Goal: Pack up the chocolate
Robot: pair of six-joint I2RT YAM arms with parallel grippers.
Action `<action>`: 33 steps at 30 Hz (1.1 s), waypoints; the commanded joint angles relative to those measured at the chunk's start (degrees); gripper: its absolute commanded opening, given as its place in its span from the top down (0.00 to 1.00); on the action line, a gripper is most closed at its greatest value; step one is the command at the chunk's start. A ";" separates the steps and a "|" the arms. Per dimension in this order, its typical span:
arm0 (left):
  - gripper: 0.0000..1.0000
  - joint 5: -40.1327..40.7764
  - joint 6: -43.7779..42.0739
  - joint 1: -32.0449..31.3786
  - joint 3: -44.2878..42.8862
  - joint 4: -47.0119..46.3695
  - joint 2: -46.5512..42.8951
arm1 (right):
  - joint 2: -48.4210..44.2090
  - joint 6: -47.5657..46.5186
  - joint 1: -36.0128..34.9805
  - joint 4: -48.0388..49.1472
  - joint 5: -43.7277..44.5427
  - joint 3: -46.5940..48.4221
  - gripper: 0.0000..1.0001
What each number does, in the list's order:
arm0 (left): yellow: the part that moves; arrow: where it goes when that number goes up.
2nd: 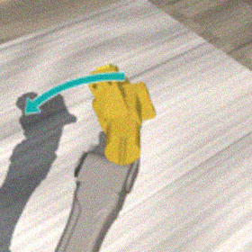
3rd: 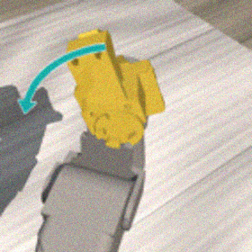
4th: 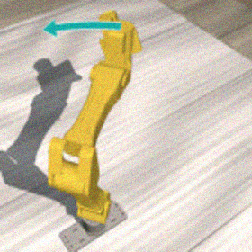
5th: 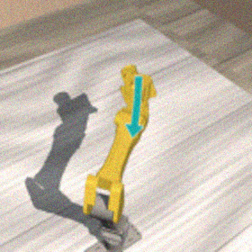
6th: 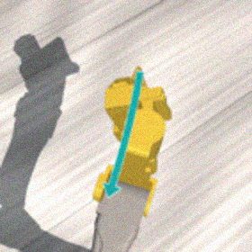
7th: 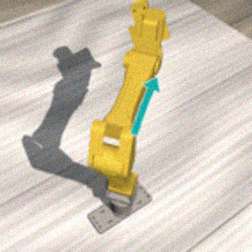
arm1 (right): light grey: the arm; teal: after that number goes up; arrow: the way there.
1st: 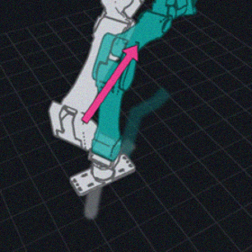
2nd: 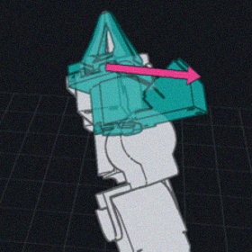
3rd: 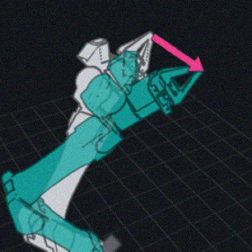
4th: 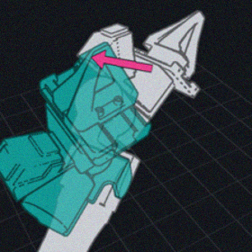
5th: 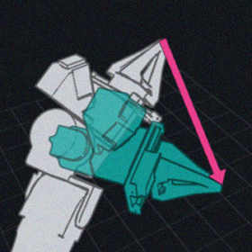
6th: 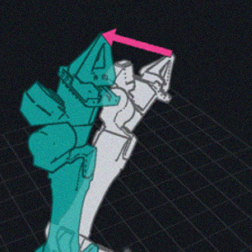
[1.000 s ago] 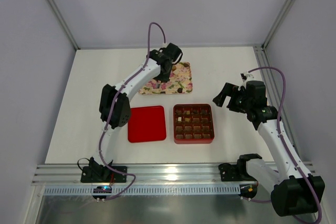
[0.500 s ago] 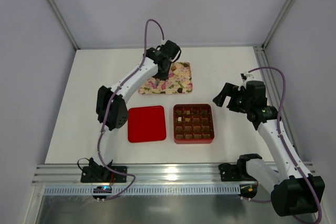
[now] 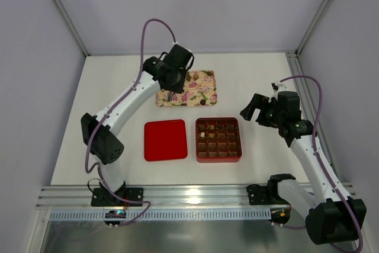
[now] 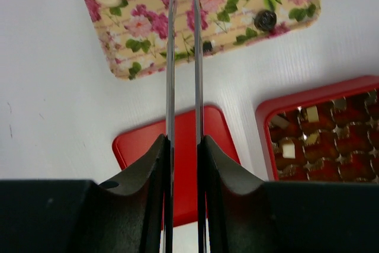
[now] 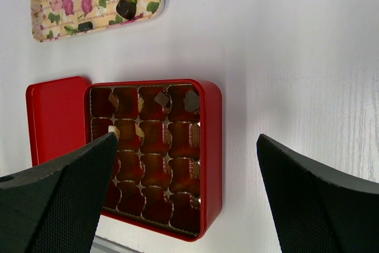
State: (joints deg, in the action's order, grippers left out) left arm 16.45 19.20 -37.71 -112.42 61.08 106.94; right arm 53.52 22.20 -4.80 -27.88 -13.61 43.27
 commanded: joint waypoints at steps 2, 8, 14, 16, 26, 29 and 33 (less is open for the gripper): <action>0.81 -4.23 1.36 -5.51 7.11 -2.54 -9.19 | -0.17 -0.40 0.05 1.69 0.60 1.65 0.00; 0.80 -4.67 3.12 -14.22 15.38 -4.83 -16.66 | -0.52 -0.31 0.05 1.34 1.04 1.82 0.00; 0.80 -7.65 5.58 -22.13 20.22 -5.62 -18.69 | -1.22 -0.31 -0.04 0.72 1.65 1.91 0.00; 0.80 -8.01 5.93 -23.45 21.01 -5.71 -18.43 | -1.31 -0.14 -0.04 0.55 1.65 1.82 0.00; 0.78 -10.82 6.20 -27.41 22.60 -8.26 -16.23 | -2.19 -0.40 0.05 -0.07 1.92 1.73 0.00; 0.77 -11.26 6.20 -27.94 22.42 -8.35 -15.00 | -2.28 -0.49 -0.04 -0.16 2.00 1.73 0.00; 0.77 -11.17 6.11 -28.03 22.33 -8.43 -14.21 | -2.37 -0.57 -0.04 -0.16 2.00 1.82 0.00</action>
State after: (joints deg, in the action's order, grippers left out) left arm 6.00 25.10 -65.36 -89.71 55.29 92.60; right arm 52.36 22.20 -4.80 -28.62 -12.53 43.27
